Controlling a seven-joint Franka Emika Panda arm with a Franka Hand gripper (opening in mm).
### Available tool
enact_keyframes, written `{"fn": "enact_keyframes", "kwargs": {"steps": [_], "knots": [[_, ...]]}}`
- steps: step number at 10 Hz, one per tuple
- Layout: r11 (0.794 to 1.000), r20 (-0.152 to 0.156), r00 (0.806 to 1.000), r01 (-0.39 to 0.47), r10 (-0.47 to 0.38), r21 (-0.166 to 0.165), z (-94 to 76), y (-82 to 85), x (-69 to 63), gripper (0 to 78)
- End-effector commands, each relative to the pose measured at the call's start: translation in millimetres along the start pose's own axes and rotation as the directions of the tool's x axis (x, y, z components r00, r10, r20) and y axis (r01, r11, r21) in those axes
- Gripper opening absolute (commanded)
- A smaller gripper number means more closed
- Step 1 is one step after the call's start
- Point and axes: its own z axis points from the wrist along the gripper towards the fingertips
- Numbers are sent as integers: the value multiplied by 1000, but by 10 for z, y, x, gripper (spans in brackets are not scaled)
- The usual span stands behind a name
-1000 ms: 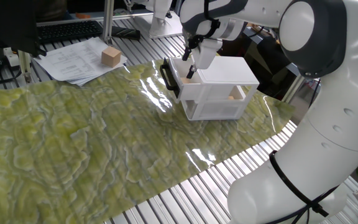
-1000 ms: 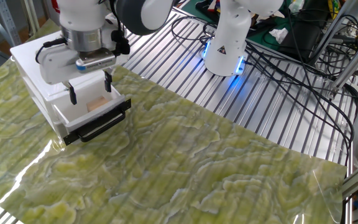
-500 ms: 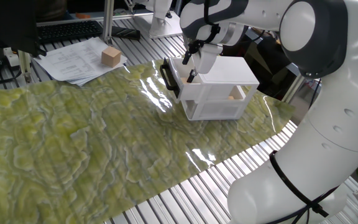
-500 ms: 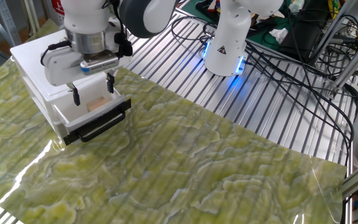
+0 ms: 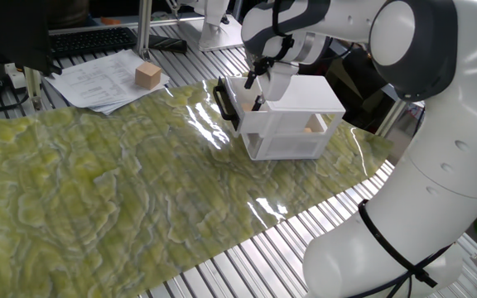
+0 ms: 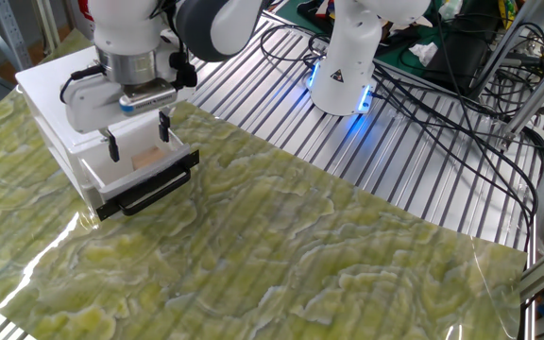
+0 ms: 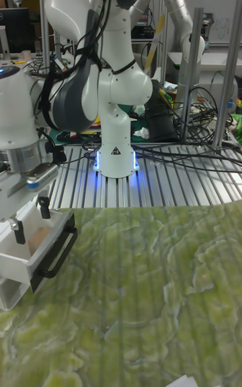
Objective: Take something out of a drawer
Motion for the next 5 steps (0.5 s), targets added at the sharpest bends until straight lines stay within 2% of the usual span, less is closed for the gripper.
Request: {"fn": "enact_keyframes", "kwargs": {"steps": [1,5], "knots": [[1000,26,1000,6,-6,-14,66,-30,5,774],[1000,36,999,19,-18,-15,190,-49,31,774]]}}
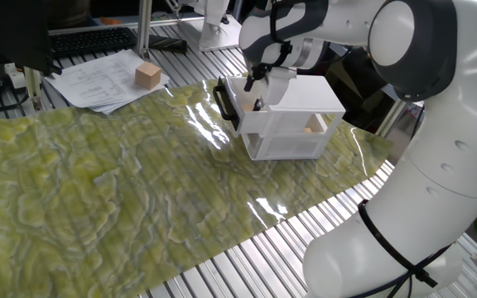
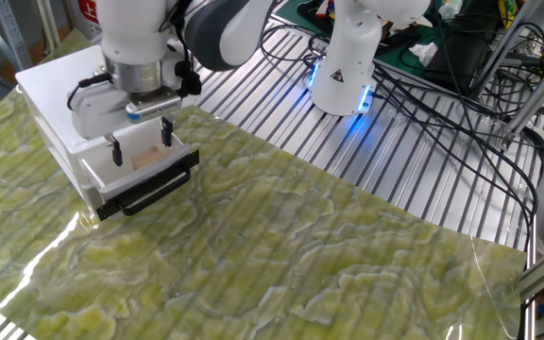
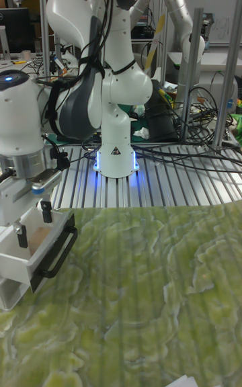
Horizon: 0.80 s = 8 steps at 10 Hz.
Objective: Take something out of a drawer
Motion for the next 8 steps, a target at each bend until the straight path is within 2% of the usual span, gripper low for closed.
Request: {"fn": "enact_keyframes", "kwargs": {"steps": [1,8], "knots": [[1000,10,1000,15,-15,0,97,-4,32,774],[999,25,999,33,-34,8,205,-2,39,774]]}}
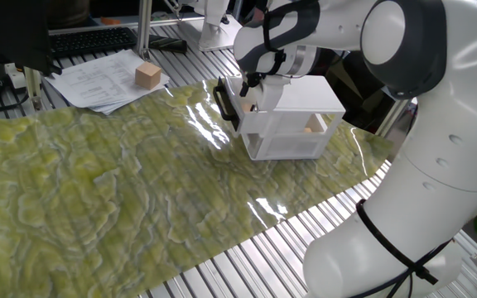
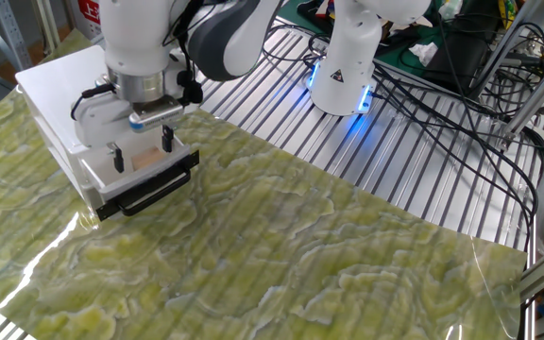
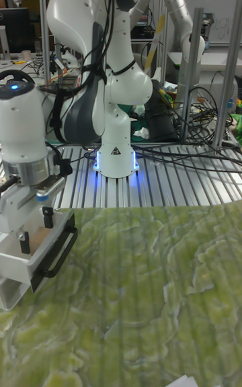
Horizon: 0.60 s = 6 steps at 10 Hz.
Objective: Take something out of a drawer
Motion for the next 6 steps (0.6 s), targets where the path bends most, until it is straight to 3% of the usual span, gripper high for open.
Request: {"fn": "enact_keyframes", "kwargs": {"steps": [1,6], "knots": [[1000,8,1000,10,-10,12,57,-16,-14,774],[998,17,998,56,-57,32,84,0,-58,774]]}}
